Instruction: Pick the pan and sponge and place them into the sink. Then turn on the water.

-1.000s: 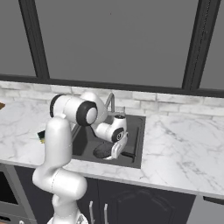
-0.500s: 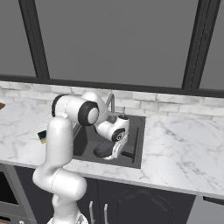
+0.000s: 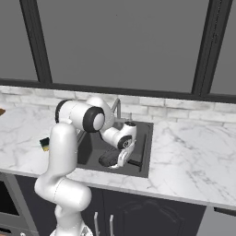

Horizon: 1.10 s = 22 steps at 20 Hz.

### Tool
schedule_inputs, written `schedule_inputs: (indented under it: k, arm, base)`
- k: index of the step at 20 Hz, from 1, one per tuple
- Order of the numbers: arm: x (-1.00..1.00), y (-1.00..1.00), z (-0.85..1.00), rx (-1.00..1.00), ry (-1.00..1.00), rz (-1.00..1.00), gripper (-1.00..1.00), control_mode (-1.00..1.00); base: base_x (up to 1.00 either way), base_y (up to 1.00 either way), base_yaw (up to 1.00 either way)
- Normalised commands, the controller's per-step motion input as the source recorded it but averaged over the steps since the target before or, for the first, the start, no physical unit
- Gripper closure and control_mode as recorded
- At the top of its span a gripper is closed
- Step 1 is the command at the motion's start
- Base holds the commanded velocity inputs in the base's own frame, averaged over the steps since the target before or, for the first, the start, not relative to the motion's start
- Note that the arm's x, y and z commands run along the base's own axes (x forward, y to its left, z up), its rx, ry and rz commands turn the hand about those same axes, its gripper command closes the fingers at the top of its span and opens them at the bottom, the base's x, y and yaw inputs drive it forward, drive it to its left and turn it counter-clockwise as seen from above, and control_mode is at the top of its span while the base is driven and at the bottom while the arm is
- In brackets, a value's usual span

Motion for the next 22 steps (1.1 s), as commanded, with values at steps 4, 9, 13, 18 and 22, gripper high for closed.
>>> schedule_inputs:
  k: [4, 9, 13, 18, 22]
  arm:
    - [-0.30, 0.53, -0.62, 0.00, -0.03, -0.06, -1.00, -1.00]
    - [-0.37, 0.43, -0.62, 0.00, -0.03, -0.09, -1.00, -1.00]
    - [-0.45, 0.35, -0.58, 0.00, -0.03, -0.11, -1.00, -1.00]
    - [-0.42, 0.31, -0.49, 0.01, 0.00, -0.11, -1.00, -1.00]
    - [-0.40, 0.27, -0.35, 0.04, 0.00, -0.11, -1.00, -1.00]
  base:
    - [0.00, 0.00, 0.00]
    - [0.00, 0.00, 0.00]
    - [0.00, 0.00, 0.00]
    - [0.00, 0.00, 0.00]
    - [0.00, 0.00, 0.00]
